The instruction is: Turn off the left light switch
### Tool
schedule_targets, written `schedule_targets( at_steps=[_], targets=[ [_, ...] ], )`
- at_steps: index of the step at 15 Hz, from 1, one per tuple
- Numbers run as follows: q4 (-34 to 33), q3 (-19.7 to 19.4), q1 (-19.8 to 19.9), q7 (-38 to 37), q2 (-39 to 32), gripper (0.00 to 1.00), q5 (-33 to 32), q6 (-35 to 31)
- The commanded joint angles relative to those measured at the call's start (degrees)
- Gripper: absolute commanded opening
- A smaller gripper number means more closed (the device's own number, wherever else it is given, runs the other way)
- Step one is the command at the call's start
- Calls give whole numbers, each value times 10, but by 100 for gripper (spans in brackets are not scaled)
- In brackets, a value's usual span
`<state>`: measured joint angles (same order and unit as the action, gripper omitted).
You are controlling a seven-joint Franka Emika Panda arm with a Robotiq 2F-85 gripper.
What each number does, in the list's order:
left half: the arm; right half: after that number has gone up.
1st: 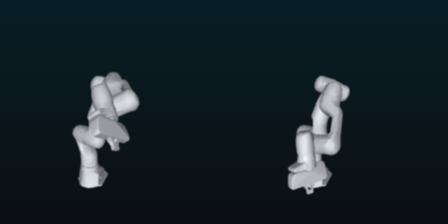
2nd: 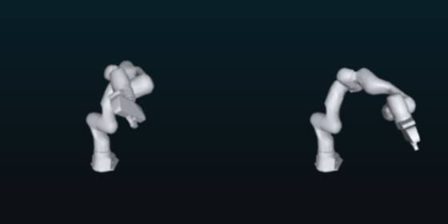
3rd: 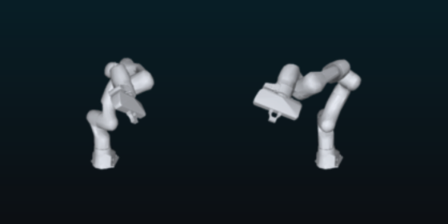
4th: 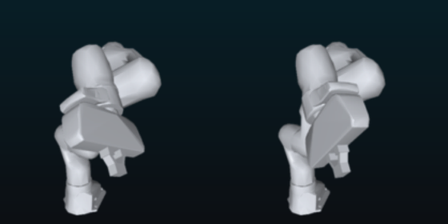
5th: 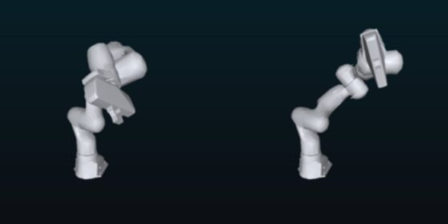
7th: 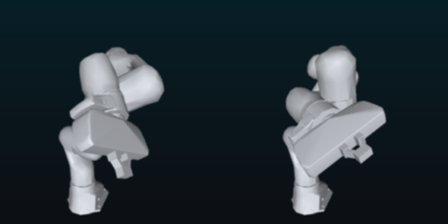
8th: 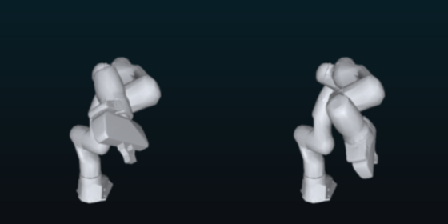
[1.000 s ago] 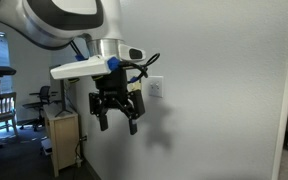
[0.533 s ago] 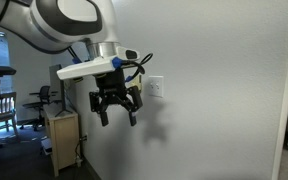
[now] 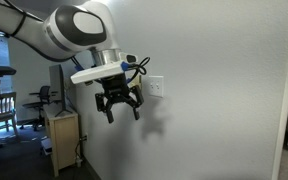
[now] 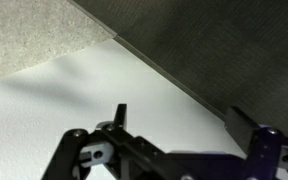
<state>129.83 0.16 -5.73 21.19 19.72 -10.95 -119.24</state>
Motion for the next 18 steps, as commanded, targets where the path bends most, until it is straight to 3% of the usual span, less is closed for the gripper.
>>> schedule_targets(
  at_steps=[1,10,17,18],
  targets=[
    [-31,7,0,14,-43,100,-13,-16],
    [-98,24,-5,61,-113,100,-27,-38],
    [-158,43,-22,202,-162,100,-27,-23],
    [-131,43,-17,161,-140,100,-17,-33]
  ],
)
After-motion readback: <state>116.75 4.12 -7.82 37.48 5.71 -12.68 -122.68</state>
